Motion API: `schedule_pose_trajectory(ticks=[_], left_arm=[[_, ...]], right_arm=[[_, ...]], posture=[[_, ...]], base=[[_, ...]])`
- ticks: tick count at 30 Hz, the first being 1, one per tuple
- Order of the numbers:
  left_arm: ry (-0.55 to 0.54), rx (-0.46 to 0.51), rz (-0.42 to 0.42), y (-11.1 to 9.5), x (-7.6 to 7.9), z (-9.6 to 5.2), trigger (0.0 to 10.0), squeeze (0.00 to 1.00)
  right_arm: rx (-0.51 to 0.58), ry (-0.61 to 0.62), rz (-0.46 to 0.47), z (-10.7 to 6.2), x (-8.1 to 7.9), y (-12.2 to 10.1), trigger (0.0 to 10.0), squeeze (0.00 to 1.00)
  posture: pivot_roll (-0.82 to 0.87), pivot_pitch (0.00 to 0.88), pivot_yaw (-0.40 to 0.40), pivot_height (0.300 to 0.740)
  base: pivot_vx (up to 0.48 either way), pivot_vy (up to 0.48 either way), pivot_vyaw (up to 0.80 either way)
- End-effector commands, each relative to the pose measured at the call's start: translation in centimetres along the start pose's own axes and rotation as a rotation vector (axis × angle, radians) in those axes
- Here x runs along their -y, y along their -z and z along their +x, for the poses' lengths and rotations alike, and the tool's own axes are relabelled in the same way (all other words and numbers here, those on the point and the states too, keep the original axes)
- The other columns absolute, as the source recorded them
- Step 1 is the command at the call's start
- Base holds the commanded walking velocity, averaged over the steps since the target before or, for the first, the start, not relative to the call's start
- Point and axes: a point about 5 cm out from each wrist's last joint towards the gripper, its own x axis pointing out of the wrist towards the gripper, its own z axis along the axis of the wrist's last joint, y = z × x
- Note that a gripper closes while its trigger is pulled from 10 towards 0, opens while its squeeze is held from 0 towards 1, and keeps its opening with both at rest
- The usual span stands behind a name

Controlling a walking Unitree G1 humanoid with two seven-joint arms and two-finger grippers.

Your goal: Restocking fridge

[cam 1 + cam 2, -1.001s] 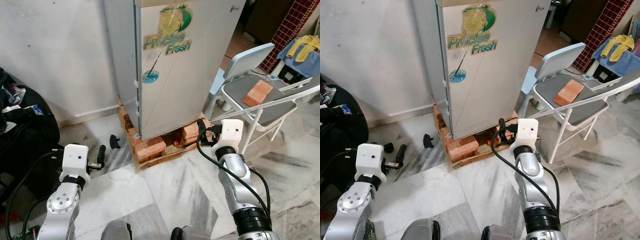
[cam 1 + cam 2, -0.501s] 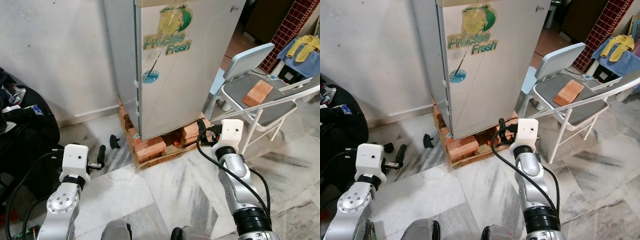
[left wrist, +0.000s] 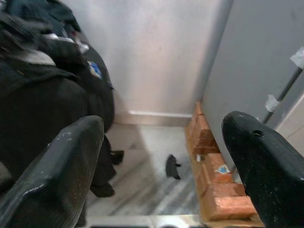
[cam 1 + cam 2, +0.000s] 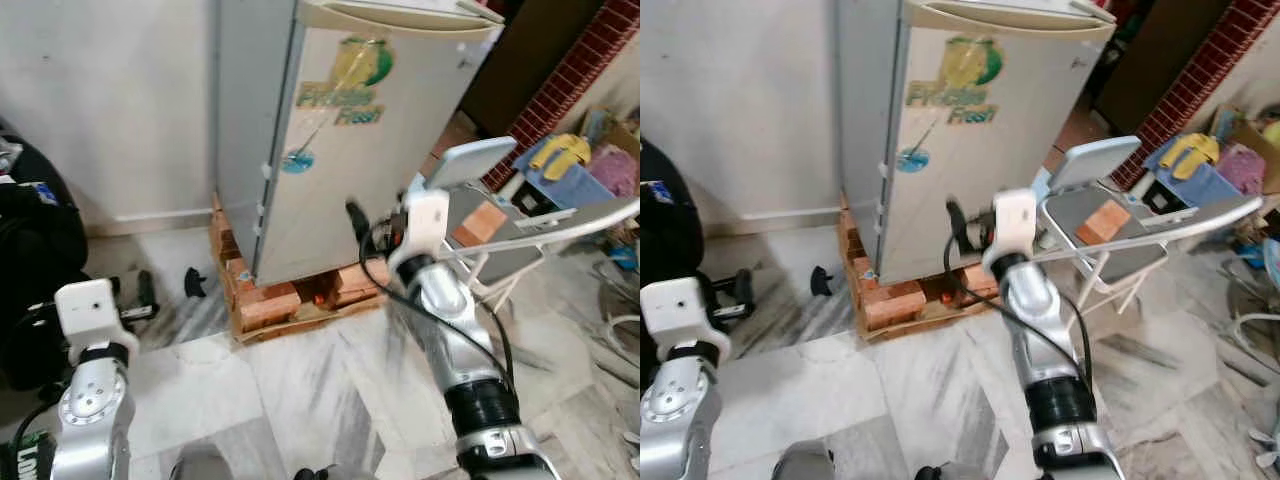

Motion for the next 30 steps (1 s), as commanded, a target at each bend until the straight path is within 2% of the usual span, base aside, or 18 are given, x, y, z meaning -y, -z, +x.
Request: schedule_pose_trajectory(ticks=[1,4,5,7,14,17,20,23,26,30], left_arm=[[0.041,-0.003,-0.022,-0.2,1.0,-0.2,10.0,0.0],[0.146,-0.015,0.006,0.2,2.3,-0.6,10.0,0.0],[0.146,-0.015,0.006,0.2,2.3,-0.6,10.0,0.0],[0.282,-0.022,0.016,-0.2,3.6,-0.5,10.0,0.0],[0.41,-0.018,0.086,-0.9,4.1,0.8,10.0,0.0],[0.451,-0.034,0.112,-0.8,4.8,1.2,10.0,0.0],[0.547,-0.072,0.106,-0.8,5.9,1.5,10.0,0.0],[0.564,-0.084,0.114,-0.8,6.3,2.5,10.0,0.0],[0.568,-0.047,0.114,-1.3,6.3,3.2,10.0,0.0],[0.505,-0.041,0.081,-1.4,5.6,4.0,10.0,0.0]], right_arm=[[0.025,0.022,-0.032,-0.1,0.8,-0.8,10.0,0.0],[0.007,0.076,-0.015,-0.5,1.7,-0.3,10.0,0.0],[0.007,0.076,-0.015,-0.5,1.7,-0.3,10.0,0.0],[-0.008,0.134,0.02,-0.4,2.3,0.1,10.0,0.0],[0.024,0.216,0.045,-0.4,2.6,0.2,10.0,0.0],[0.028,0.267,0.049,-0.8,3.2,0.4,10.0,0.0],[0.037,0.324,0.045,-1.4,3.8,0.5,10.0,0.0],[0.037,0.364,0.035,-1.8,4.2,0.6,10.0,0.0],[0.041,0.379,0.043,-2.0,4.3,0.6,10.0,0.0],[0.018,0.368,0.036,-2.7,4.2,0.8,10.0,0.0]], posture=[[0.27,0.0,-0.2,0.74],[0.28,0.0,-0.174,0.74],[0.28,0.0,-0.174,0.74],[0.28,0.0,-0.147,0.74],[0.24,0.0,-0.05,0.74],[0.22,0.0,-0.022,0.74],[0.18,0.0,0.009,0.74],[0.15,0.0,0.009,0.74],[0.14,0.0,-0.002,0.74],[0.11,0.0,-0.016,0.74]], base=[[0.0,0.0,0.0],[0.0,0.0,0.0],[0.0,0.0,0.0],[0.0,0.0,0.0],[0.0,0.0,0.0],[0.0,0.0,0.0],[0.0,0.0,0.0],[0.0,0.0,0.0],[0.0,0.0,0.0],[0.0,0.0,-0.2]])
